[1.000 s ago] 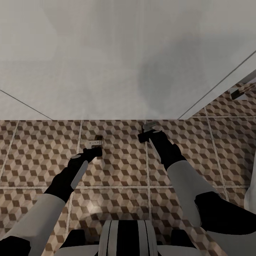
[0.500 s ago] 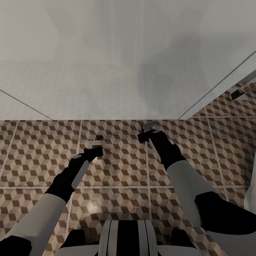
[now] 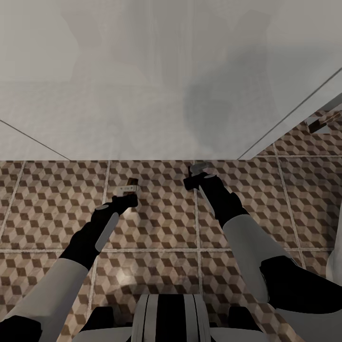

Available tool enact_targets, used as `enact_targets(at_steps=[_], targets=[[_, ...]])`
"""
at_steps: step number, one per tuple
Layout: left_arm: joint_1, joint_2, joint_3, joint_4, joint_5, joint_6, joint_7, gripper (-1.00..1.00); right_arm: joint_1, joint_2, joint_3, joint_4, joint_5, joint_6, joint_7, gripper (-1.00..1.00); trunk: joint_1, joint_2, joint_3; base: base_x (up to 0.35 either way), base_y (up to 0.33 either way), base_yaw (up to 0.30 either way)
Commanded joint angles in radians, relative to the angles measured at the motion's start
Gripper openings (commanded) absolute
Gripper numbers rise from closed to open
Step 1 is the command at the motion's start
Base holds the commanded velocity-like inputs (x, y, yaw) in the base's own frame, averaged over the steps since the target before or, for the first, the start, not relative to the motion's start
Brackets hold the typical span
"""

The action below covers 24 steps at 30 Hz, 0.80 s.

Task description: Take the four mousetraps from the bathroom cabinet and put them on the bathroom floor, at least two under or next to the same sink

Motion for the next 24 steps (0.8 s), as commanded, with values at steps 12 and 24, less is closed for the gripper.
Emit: enact_targets(at_steps=[12,24], targets=[[-0.001,0.002,-0.004,-0.083,0.007,0.145,0.008,-1.00,0.000,0.000,0.001,0.000,0.009,0.003,0.008,-1.00,0.000,0.000,-0.001,0.000,0.000,0.000],[-0.004,0.002,-0.001,-0.074,0.006,0.151,0.051,-1.00,0.000,0.000,0.003,0.000,0.009,0.002,0.008,-1.00,0.000,0.000,-0.001,0.000,0.000,0.000]])
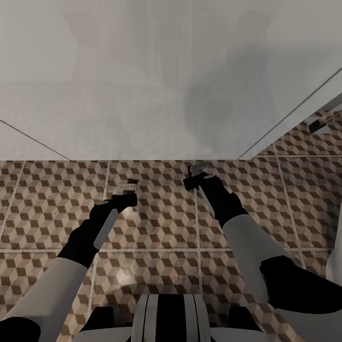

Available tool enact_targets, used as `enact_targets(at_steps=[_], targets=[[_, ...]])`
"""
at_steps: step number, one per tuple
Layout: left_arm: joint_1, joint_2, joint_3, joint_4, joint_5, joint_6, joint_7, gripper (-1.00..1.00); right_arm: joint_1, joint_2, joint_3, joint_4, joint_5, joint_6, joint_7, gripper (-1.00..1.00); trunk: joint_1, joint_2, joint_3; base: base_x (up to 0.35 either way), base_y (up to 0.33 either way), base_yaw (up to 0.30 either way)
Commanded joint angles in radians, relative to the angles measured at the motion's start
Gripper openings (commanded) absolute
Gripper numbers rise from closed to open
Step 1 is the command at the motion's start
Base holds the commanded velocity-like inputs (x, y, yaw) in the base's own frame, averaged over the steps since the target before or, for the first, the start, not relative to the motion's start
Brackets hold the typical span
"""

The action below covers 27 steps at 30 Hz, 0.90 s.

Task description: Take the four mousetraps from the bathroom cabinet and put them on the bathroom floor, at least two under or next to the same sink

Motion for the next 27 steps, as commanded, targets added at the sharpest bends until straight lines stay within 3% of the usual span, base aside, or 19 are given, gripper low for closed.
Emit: enact_targets(at_steps=[1,9,12,16,27], targets=[[-0.001,0.001,-0.003,0.000,0.010,0.003,0.015,-1.00,0.000,0.000,0.000,-0.002,0.009,0.005,0.008,-1.00,0.000,0.000,-0.001,0.000,0.000,0.000],[-0.002,0.001,-0.003,0.008,0.009,-0.001,0.058,-1.00,0.000,0.000,0.000,-0.002,0.009,0.005,0.008,-1.00,0.000,0.000,-0.001,0.000,0.000,0.000],[-0.002,0.001,-0.003,0.010,0.008,-0.010,0.156,-1.00,0.000,0.000,0.000,-0.002,0.009,0.005,0.008,-1.00,0.000,0.000,-0.001,0.000,0.000,0.000],[-0.002,0.001,-0.003,0.008,0.008,-0.036,0.229,-1.00,0.000,0.000,0.000,-0.002,0.009,0.005,0.009,-1.00,0.000,0.000,-0.001,0.000,0.000,0.000],[-0.002,0.001,-0.004,0.003,0.007,-0.051,0.250,-1.00,0.000,0.000,0.000,-0.002,0.009,-0.023,0.013,-1.00,0.000,0.000,-0.001,0.000,0.000,0.000]])
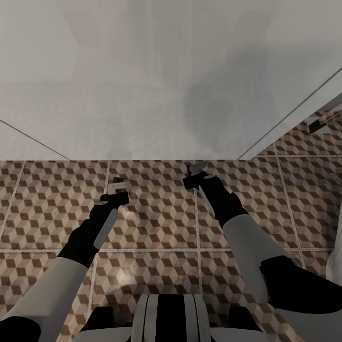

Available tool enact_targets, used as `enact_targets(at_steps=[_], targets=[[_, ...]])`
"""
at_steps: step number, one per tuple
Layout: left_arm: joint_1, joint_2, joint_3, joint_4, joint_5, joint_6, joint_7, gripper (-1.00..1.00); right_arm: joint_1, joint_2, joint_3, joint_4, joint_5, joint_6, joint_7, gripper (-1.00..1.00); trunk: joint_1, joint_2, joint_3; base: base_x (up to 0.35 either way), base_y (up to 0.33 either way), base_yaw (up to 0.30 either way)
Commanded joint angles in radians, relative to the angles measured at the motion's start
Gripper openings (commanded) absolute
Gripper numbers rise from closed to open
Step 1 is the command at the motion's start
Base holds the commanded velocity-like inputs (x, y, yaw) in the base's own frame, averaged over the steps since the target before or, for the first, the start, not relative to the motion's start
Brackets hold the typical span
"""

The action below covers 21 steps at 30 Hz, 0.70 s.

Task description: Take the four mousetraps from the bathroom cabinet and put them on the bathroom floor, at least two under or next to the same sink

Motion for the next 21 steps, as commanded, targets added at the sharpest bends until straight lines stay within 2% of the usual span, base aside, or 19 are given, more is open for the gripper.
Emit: enact_targets(at_steps=[1,6,21], targets=[[-0.001,0.001,-0.004,-0.001,0.009,0.002,0.008,-1.00,0.000,0.000,0.000,-0.002,0.010,-0.006,0.008,-1.00,0.000,0.000,-0.001,0.000,0.000,0.000],[-0.001,0.002,-0.004,-0.002,0.009,0.002,0.008,-1.00,0.000,0.000,0.000,-0.001,0.010,-0.072,0.010,-1.00,0.000,0.000,-0.001,0.000,0.000,0.000],[-0.001,0.001,-0.004,-0.003,0.010,0.002,0.008,-1.00,0.001,0.000,0.000,0.005,0.010,-0.088,0.010,-1.00,0.000,0.000,-0.001,0.000,0.000,0.000]])
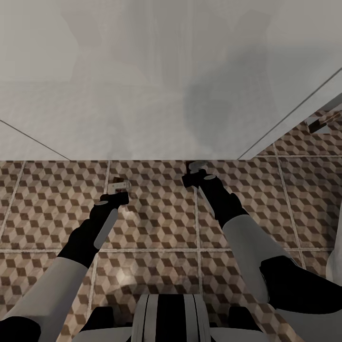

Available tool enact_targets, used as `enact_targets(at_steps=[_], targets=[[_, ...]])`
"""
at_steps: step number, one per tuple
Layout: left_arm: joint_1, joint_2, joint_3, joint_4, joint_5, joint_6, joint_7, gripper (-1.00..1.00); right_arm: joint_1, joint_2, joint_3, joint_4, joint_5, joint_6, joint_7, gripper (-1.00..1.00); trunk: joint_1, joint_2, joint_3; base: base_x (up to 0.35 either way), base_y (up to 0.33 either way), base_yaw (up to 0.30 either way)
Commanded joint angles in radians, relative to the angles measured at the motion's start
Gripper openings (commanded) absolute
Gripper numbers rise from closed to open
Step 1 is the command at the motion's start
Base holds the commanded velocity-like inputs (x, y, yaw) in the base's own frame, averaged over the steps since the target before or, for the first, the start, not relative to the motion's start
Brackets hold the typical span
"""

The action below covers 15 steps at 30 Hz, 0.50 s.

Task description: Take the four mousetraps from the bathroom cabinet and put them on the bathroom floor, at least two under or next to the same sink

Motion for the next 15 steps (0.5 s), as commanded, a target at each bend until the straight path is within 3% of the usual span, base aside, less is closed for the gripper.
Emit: enact_targets(at_steps=[1,8,15], targets=[[-0.001,0.001,-0.004,-0.001,0.009,0.003,0.008,-1.00,0.000,0.000,-0.001,-0.002,0.009,0.006,0.007,-1.00,0.000,0.000,-0.001,0.000,0.000,0.000],[-0.001,-0.006,-0.006,0.002,0.006,0.002,0.014,-1.00,0.000,0.000,-0.001,-0.001,0.009,0.005,0.007,-1.00,0.000,0.000,-0.001,0.000,0.000,0.000],[-0.001,-0.012,-0.011,0.003,-0.031,-0.019,0.068,-1.00,0.000,0.000,-0.001,-0.001,0.009,0.005,0.007,-1.00,0.000,0.000,-0.001,0.000,0.000,0.000]])
